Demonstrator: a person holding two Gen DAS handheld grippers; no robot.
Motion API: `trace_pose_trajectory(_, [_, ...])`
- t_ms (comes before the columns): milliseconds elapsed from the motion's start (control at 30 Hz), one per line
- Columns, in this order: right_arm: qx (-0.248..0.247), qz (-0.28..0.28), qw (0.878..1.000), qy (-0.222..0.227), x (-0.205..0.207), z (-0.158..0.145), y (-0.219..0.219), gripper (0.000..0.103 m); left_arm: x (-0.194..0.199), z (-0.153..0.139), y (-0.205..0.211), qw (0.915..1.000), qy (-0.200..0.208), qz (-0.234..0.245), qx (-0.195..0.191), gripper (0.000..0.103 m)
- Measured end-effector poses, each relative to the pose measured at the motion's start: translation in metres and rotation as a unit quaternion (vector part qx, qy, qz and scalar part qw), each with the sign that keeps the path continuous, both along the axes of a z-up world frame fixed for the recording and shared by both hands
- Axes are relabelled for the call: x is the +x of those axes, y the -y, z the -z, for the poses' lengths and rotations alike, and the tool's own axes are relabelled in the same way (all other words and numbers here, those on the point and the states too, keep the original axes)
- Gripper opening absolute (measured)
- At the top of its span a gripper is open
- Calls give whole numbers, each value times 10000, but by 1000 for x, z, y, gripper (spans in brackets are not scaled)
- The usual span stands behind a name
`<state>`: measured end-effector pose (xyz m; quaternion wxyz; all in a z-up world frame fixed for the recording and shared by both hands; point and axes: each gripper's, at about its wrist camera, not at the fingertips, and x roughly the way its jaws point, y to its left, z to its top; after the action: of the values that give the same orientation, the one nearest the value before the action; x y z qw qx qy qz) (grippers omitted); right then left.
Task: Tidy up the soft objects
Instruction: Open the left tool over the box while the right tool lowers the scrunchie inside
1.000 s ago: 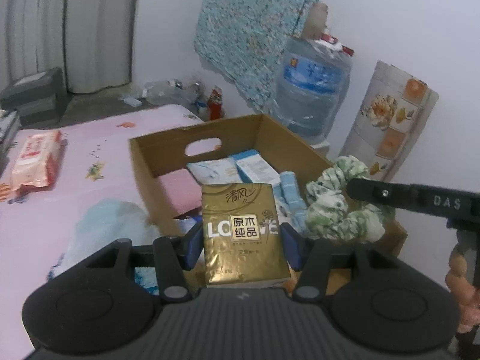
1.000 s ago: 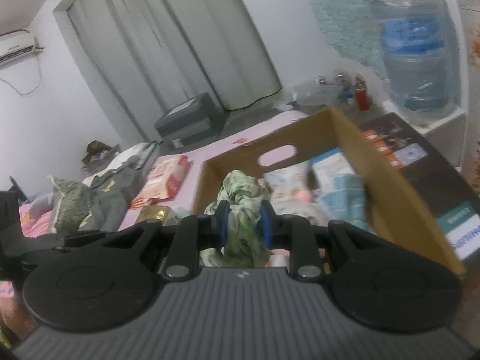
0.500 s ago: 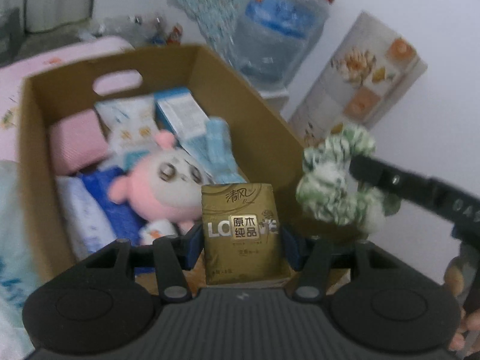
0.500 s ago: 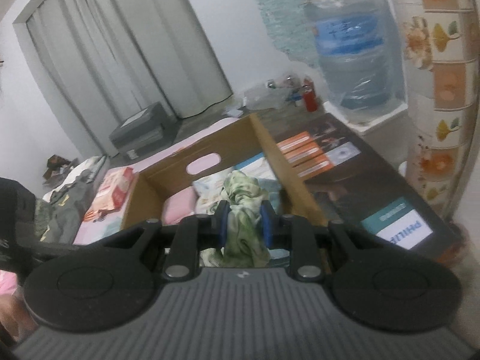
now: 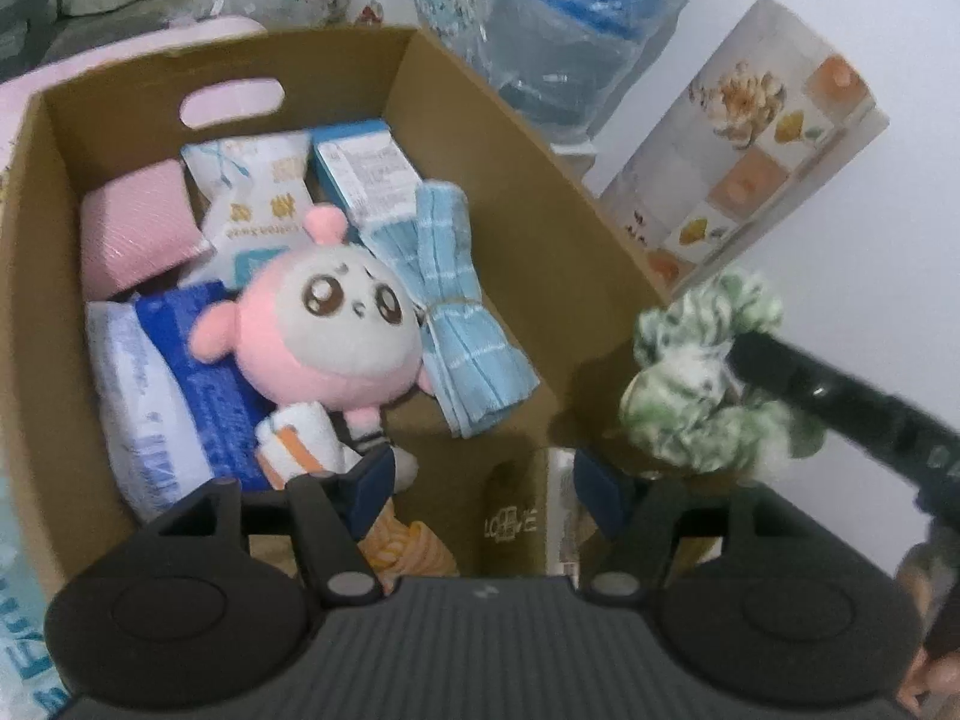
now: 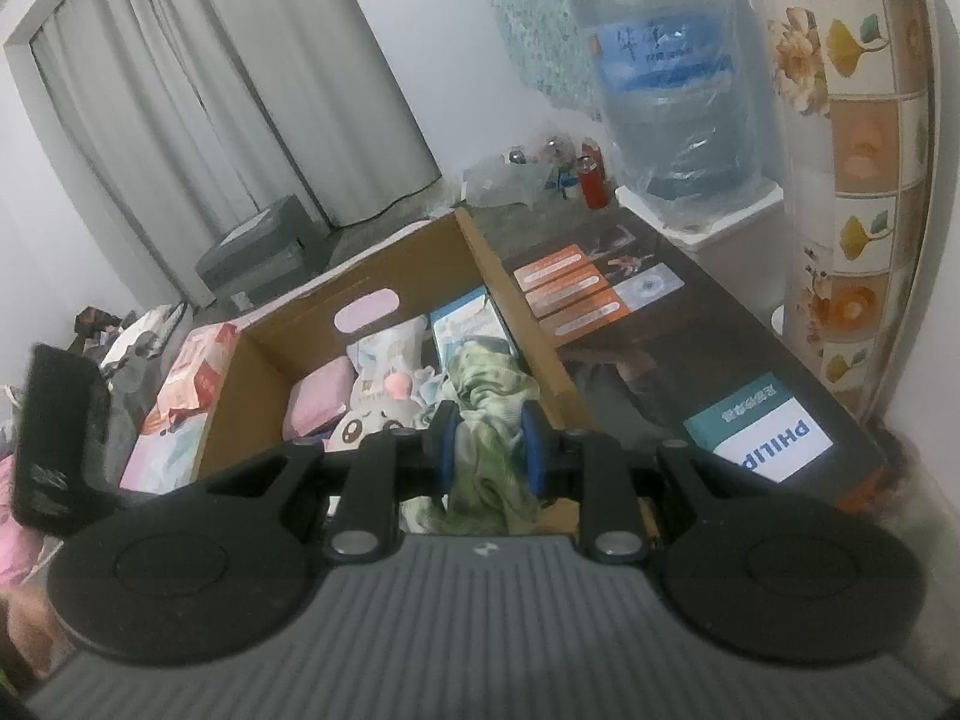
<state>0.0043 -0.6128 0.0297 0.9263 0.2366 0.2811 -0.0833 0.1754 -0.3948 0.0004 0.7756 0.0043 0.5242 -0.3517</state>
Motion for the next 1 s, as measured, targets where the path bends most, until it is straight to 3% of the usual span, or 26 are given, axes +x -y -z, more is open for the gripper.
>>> trace_pose_trajectory(367, [-113, -177, 9998, -2, 19, -13, -17, 22, -7, -45, -54, 9976, 605, -220, -249, 70])
trace_pose_trajectory(833, [-364, -202, 9990, -186, 32, -21, -40, 23, -21, -62, -100, 9936, 1034, -283, -362, 70])
trace_pose_trajectory(1000, [-183, -340, 9989, -253, 37, -17, -44, 23, -23, -65, -118, 9917, 1157, -407, -376, 70])
